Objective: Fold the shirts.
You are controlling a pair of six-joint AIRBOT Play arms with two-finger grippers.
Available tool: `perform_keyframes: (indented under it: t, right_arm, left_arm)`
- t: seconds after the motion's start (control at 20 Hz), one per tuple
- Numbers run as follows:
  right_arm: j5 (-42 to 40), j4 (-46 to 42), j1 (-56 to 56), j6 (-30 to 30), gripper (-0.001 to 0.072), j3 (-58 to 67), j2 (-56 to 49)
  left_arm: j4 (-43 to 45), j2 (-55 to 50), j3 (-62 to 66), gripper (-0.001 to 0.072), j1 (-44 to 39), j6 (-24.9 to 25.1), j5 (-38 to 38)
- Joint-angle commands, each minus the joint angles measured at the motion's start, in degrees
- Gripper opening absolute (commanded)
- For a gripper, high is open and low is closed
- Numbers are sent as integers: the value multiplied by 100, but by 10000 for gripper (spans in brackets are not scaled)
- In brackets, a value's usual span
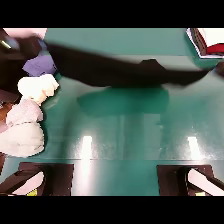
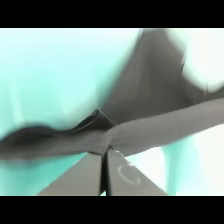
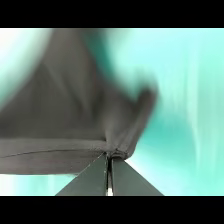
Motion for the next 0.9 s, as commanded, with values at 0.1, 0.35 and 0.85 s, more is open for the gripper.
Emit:
perform_keyframes:
  t: [0.1, 0.35, 0.85]
  right_arm:
    - [-1495, 437, 4, 9, 13, 2142, 1235]
    - [-1134, -223, 4, 17, 13, 3134, 1985]
    - [2085, -1886, 4, 1025, 11, 4295, 1137]
  left_arm:
    - [26, 444, 2968, 24, 28, -35, 474]
    - [-74, 1021, 3576, 24, 28, -111, 367]
    - [387, 1285, 1886, 24, 28, -1064, -1255]
